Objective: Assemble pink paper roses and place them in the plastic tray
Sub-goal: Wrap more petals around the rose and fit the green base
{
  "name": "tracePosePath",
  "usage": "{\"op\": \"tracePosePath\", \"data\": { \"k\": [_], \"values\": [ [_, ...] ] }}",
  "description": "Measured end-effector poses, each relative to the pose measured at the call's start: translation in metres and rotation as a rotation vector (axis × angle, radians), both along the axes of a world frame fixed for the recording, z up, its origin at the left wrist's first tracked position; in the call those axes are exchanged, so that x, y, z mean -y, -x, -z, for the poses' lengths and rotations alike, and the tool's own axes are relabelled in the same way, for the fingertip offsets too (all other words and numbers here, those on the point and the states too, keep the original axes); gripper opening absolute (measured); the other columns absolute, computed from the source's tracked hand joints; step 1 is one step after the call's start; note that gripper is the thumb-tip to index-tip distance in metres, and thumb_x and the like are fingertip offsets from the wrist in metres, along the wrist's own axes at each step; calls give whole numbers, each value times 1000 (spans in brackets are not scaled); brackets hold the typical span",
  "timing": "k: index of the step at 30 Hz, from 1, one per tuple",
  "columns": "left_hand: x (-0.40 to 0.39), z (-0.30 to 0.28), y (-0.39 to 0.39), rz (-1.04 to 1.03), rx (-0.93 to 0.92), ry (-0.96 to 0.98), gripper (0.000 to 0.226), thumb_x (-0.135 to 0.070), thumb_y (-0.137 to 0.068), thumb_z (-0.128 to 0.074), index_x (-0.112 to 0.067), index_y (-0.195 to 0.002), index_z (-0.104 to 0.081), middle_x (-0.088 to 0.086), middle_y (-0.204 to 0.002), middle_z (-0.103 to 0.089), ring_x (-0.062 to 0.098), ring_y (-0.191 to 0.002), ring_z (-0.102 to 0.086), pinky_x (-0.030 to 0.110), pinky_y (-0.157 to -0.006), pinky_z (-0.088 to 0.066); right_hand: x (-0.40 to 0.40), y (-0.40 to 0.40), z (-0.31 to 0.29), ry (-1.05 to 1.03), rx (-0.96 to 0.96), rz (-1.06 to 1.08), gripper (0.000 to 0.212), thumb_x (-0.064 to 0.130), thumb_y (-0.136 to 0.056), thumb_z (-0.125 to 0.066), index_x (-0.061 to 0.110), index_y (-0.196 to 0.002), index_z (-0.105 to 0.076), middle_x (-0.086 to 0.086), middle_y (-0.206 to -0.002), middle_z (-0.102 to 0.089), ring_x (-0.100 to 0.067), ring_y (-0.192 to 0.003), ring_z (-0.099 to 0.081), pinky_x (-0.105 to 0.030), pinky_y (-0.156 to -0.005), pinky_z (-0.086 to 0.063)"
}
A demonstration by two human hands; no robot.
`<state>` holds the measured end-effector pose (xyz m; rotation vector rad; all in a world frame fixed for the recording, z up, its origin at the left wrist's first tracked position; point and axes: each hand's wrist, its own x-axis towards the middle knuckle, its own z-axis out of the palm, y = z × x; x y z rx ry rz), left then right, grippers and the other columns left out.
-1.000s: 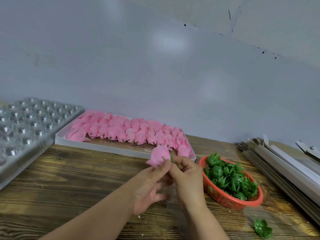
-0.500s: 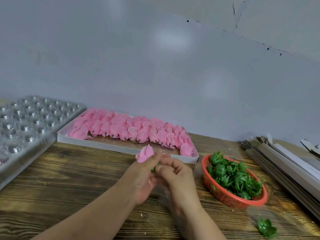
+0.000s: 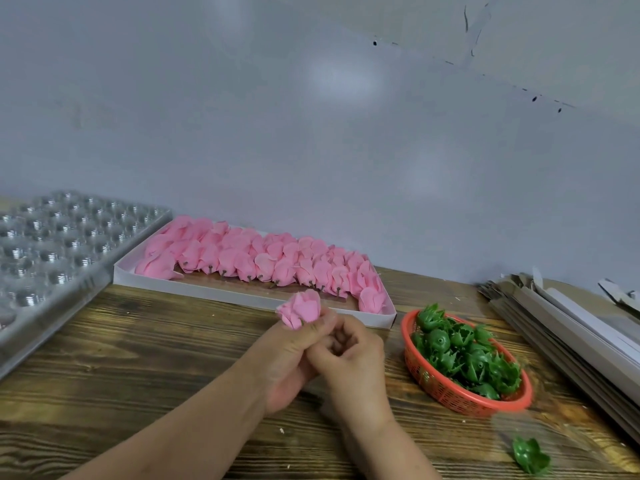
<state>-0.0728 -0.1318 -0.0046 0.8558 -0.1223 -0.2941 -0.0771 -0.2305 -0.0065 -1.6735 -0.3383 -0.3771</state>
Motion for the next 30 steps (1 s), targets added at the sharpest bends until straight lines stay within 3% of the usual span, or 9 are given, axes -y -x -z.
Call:
{"op": "tracePosePath", "data": {
  "k": [4, 8, 11, 15, 18, 21, 24, 28, 30],
  "values": [
    [-11, 1, -6, 30, 110, -60, 20, -15, -69, -70, -8, -86, -77, 16, -91, -69, 21, -83, -67, 31, -74, -57, 2, 0, -3, -116, -85, -170, 10, 1, -69, -65, 7, -74, -71, -13, -66, -63, -21, -66, -55, -35, -65, -46],
    [-16, 1, -9, 43, 110, -145, 40, -17, -68, -74, 3, -102, -71, 6, -80, -66, 9, -59, -52, 19, -49, -41, 5, 0, -4, -248, -245, -351, 30, -12, -80, -60, 11, -65, -73, -10, -55, -64, -14, -48, -59, -22, -54, -53],
    [-18, 2, -8, 49, 99, -169, 44, -20, -70, -75, 3, -107, -68, 5, -80, -65, 10, -57, -40, 18, -44, -37, 5, -1, -2, -365, -375, -390, 21, -8, -76, -63, 8, -68, -74, -12, -58, -64, -14, -48, -61, -21, -53, -55],
    [-17, 2, -12, -5, 91, -132, 37, -31, -64, -76, -10, -94, -77, 11, -88, -70, 19, -77, -65, 30, -71, -52, 1, 1, -1, -293, -277, -288, 25, -16, -73, -65, -3, -95, -65, -10, -70, -65, -18, -66, -60, -27, -69, -53],
    [-13, 3, -12, -26, 86, -92, 37, -31, -61, -77, -11, -93, -77, 15, -91, -70, 23, -80, -67, 36, -80, -54, -1, -1, 1, -185, -162, -167, 26, -19, -73, -64, -3, -93, -60, -1, -65, -64, -8, -63, -58, -19, -63, -51],
    [-11, 3, -9, -7, 106, -86, 30, -27, -66, -74, -11, -92, -78, 11, -89, -70, 16, -74, -66, 25, -67, -54, 0, -1, -1, -220, -174, -171, 17, -17, -76, -62, -2, -83, -65, -8, -62, -61, -14, -57, -55, -21, -57, -49],
    [-15, 1, -7, 53, 126, -119, 24, -23, -72, -71, -12, -92, -78, 7, -76, -59, 6, -48, -45, 16, -41, -37, 2, -1, -2, -367, -339, -331, 20, -9, -76, -63, 7, -68, -71, -11, -55, -60, -15, -46, -57, -22, -50, -52],
    [-20, 0, -5, 125, 169, -133, 32, -20, -73, -69, -6, -100, -75, 1, -58, -48, 4, -40, -37, 15, -38, -34, 3, -4, -1, -433, -434, -415, 5, 2, -66, -68, 3, -70, -67, -14, -53, -58, -16, -44, -56, -23, -47, -53],
    [-21, 0, -5, 128, 181, -155, 34, -20, -72, -69, -5, -102, -74, 0, -58, -50, 3, -40, -37, 14, -39, -33, 4, -5, 1, -451, -456, -431, 14, 6, -66, -65, -1, -78, -64, -14, -55, -59, -17, -46, -58, -25, -48, -53]
  ]
}}
